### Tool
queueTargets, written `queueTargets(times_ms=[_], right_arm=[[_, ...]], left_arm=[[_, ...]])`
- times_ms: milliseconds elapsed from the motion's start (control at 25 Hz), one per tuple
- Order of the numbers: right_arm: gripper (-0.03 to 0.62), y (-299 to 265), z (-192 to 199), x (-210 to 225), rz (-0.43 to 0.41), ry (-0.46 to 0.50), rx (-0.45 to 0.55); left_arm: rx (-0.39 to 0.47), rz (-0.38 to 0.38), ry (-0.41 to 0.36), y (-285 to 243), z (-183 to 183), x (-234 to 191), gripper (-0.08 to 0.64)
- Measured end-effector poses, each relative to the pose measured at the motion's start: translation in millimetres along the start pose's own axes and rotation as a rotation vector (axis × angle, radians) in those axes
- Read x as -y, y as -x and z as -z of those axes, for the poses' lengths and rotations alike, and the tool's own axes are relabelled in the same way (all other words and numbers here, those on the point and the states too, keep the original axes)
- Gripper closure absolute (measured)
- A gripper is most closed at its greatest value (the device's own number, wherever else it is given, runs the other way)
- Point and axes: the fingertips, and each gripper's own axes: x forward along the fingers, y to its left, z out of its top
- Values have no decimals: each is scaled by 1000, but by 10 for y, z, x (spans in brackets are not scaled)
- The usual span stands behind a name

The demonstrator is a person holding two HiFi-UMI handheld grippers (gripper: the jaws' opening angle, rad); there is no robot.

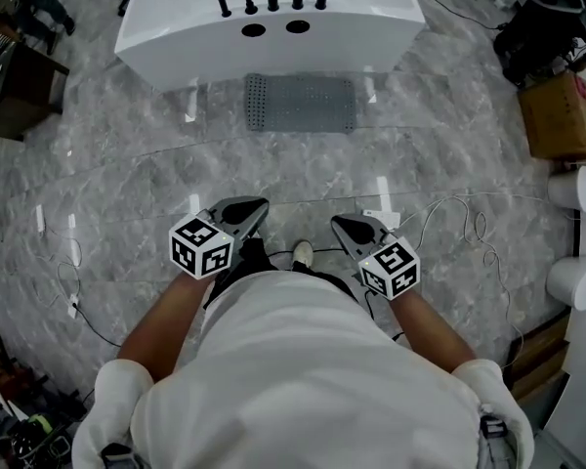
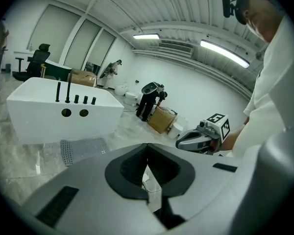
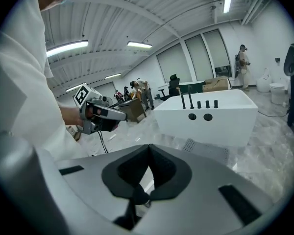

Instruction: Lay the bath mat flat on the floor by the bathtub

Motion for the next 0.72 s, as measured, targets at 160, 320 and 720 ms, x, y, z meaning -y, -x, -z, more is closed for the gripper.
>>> queueTargets(times_ms=[160,320,720], right_arm=[[583,186,-57,-171,28,15,53],[583,279,-25,-313,51,21,70],[584,15,-273,-882,39,117,55]], left_arm=[[2,21,-45,216,-74,292,541],[38,48,-52,372,-166,494,541],[101,69,-56,1109,-8,575,541]])
